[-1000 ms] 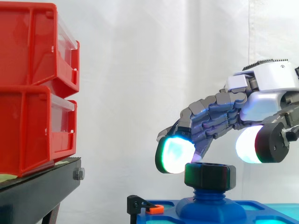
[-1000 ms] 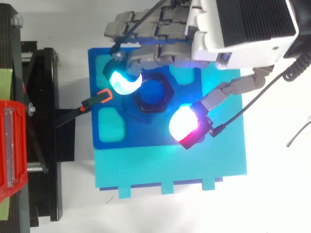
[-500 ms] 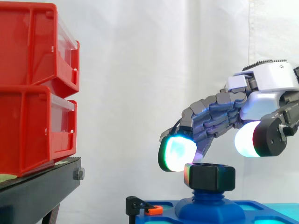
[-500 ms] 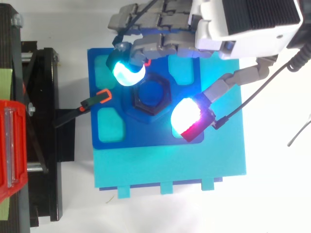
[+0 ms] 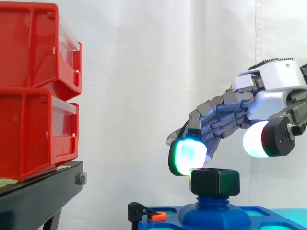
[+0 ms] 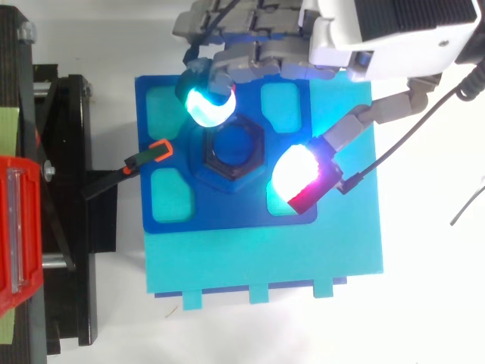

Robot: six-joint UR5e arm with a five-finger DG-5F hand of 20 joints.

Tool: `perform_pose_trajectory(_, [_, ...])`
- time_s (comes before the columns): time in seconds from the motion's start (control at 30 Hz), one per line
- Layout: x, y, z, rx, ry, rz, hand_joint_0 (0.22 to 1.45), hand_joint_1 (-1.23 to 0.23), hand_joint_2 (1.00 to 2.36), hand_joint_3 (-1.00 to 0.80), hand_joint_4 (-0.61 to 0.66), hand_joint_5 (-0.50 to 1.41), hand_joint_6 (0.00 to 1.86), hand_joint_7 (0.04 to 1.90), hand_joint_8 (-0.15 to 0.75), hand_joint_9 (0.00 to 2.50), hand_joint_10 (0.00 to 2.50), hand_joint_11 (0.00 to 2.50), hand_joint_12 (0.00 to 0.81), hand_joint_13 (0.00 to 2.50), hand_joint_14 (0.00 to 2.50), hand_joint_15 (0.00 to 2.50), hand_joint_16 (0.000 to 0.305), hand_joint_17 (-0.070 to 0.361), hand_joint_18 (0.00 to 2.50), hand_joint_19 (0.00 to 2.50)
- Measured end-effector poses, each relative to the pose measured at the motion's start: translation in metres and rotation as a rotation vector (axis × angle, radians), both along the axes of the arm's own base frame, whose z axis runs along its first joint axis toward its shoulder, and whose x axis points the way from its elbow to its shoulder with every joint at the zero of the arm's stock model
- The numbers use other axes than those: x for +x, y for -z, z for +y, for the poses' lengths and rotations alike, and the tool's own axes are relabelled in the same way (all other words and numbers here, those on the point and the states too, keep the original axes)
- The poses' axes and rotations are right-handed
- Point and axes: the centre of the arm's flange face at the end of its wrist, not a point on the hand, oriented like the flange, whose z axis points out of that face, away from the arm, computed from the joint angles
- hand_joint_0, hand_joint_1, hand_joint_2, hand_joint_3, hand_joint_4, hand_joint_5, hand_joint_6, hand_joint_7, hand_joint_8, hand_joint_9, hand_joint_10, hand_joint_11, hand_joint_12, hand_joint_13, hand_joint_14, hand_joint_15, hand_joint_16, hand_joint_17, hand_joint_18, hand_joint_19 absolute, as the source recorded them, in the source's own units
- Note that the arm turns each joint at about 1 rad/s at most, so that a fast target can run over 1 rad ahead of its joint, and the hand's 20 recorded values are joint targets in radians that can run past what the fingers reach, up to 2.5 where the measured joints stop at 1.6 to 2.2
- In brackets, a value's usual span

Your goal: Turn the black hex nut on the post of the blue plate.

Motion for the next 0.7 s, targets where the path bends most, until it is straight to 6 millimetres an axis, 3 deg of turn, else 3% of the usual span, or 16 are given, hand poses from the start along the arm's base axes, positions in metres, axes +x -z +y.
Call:
perform_pose_trajectory(0.43, [-0.005, -0.003, 0.002, -0.019, -0.005, 0.029, 0.46, -0.52, 1.0, -0.5, 0.27, -0.21, 0.5, 0.93, 0.274, 0.26, 0.0, 0.06, 0.362, 0.35, 0.01, 0.13, 0.056, 0.127, 0.42, 0.58])
perform_pose_trajectory(0.7, [-0.013, -0.018, 0.007, -0.066, -0.011, 0.038, 0.46, -0.52, 1.0, -0.5, 0.27, -0.21, 0.5, 0.93, 0.274, 0.26, 0.0, 0.06, 0.36, 0.35, 0.01, 0.13, 0.056, 0.127, 0.42, 0.58])
